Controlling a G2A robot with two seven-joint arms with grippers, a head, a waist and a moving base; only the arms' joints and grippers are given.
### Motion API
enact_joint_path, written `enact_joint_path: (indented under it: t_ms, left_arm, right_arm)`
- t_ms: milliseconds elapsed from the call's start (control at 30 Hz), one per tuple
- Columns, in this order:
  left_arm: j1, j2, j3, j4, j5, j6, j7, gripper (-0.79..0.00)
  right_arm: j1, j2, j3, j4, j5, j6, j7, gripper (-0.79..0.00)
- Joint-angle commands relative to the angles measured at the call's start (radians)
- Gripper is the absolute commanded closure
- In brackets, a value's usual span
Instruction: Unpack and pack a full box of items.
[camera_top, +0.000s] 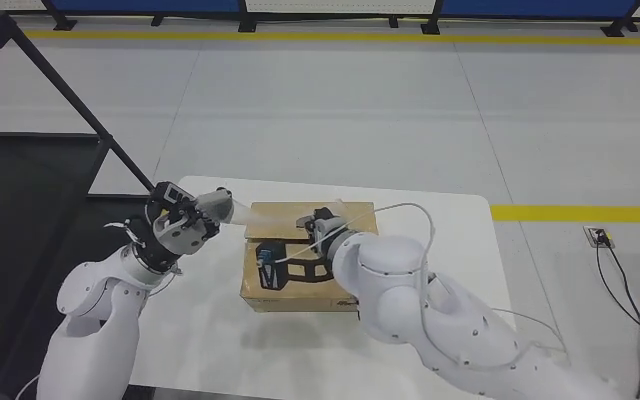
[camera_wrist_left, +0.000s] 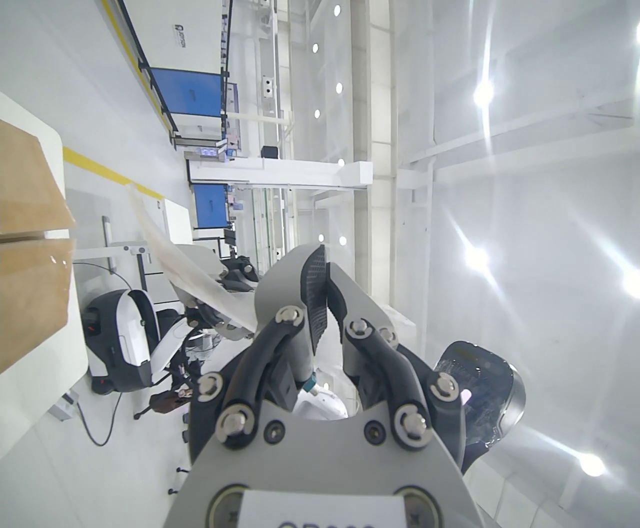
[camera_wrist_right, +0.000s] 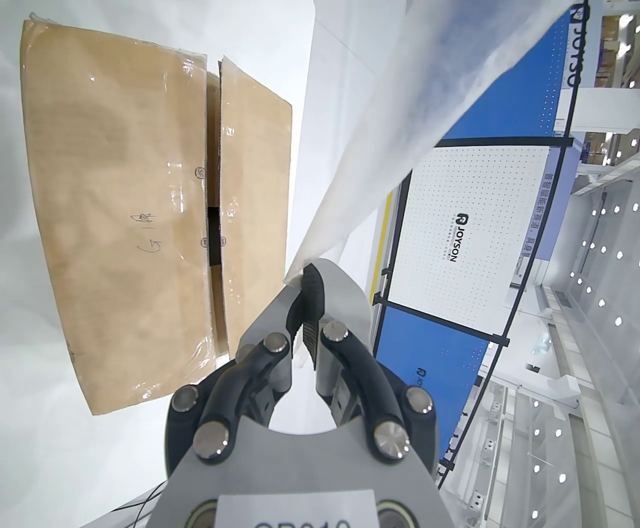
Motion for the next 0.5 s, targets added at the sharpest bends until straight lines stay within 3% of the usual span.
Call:
enact_joint_path:
  t_ms: [0, 300, 467]
  left_arm:
    - [-0.003, 0.005, -0.004, -0.006, 0.027, 0.015, -0.022, -0.028]
    - [0.006, 0.029, -0.033, -0.027, 0.114, 0.062, -0.119, -0.006]
    - [0.022, 0.036, -0.055, -0.025, 0.124, 0.056, -0.100, -0.006]
  right_arm:
    - [0.005, 0.000, -0.003, 0.005, 0.003, 0.004, 0.004, 0.000]
    - [0.045, -0.004, -0.039, 0.036, 0.054, 0.113, 0.113, 0.000]
    - [0.054, -0.007, -0.033, 0.025, 0.083, 0.156, 0.156, 0.000]
